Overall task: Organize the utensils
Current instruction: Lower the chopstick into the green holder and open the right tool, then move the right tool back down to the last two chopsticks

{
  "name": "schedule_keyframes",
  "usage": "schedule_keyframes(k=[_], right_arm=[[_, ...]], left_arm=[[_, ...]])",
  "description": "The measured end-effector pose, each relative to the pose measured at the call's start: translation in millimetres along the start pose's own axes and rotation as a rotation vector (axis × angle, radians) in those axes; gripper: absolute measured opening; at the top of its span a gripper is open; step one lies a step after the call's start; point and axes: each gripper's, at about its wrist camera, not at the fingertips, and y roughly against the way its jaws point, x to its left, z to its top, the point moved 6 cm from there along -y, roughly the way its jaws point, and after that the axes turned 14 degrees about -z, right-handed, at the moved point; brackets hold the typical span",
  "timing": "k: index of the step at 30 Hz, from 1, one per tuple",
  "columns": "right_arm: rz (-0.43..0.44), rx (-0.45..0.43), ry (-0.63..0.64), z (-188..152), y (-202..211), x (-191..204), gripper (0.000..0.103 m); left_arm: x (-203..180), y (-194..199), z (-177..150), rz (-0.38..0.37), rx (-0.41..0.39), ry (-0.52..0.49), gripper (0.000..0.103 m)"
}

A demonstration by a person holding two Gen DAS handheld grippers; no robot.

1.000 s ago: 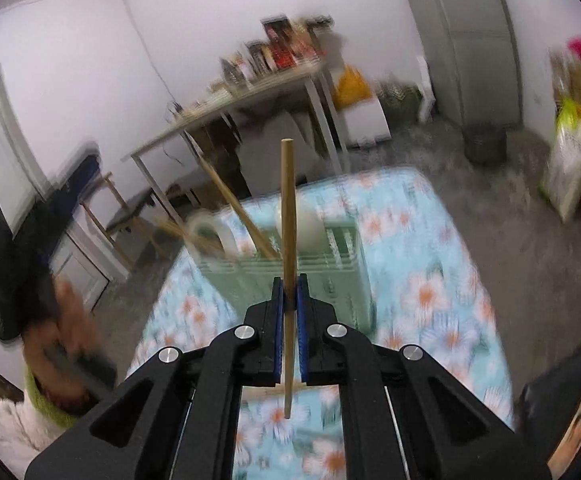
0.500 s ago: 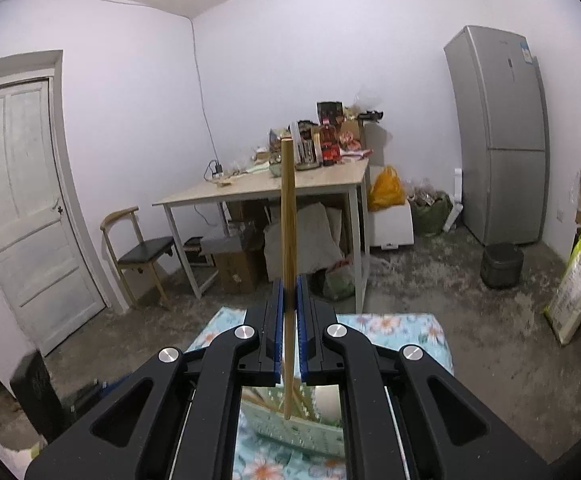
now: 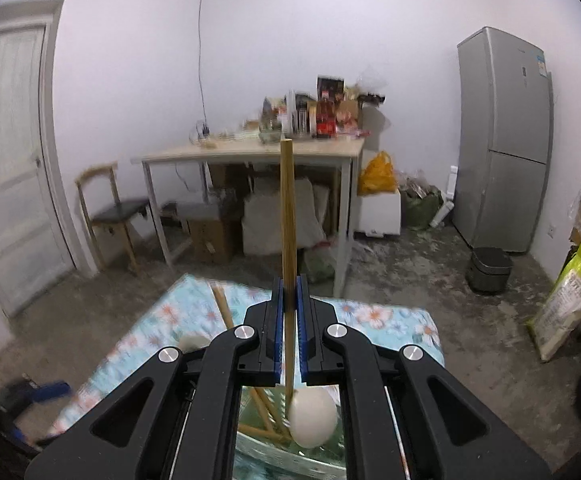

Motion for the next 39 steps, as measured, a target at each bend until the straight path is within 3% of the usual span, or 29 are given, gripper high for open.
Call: schedule_keyframes(k=[3, 5, 7, 14, 20, 25, 32, 39], right_arm=[[-0.004, 0.052, 0.001, -10.3, -12.8, -2.1, 0.009], [0.001, 0.055, -0.032, -9.5, -8.6, -10.2, 0.03], [0.008, 0.032, -0.059, -5.6, 0.1, -16.5, 0.038], [-0.004, -0.026, -0.145, 0.5, 36.2, -42.3, 0.043], [0.044, 0.006, -0.248, -36.9, 69.4, -45.8, 0.044], [0.104, 0.179, -0.326, -101.9, 61.8, -32.7, 0.045], [0.189, 0.529, -0.432, -209.6, 25.3, 1.5, 0.045], [0.237, 0.681, -0.474, -251.6, 11.0, 28.9, 0.05]], left_arm=[[-1.7, -3.2, -2.7, 0.0, 0.017, -0.006, 0.072], [-2.2, -5.1, -4.1, -0.002, 0.027, -0.005, 0.072], [-2.8, -7.2, -4.0, -0.006, 0.031, -0.004, 0.073], [-4.4, -14.0, -4.7, -0.012, 0.046, 0.0, 0.075], [-1.1, -22.1, -6.6, 0.008, 0.071, -0.005, 0.076], [7.7, -30.5, -8.9, 0.059, 0.108, 0.007, 0.078], [18.5, -39.4, -16.2, 0.137, 0.175, 0.022, 0.082], [27.8, -44.7, -26.5, 0.183, 0.235, 0.038, 0.083]])
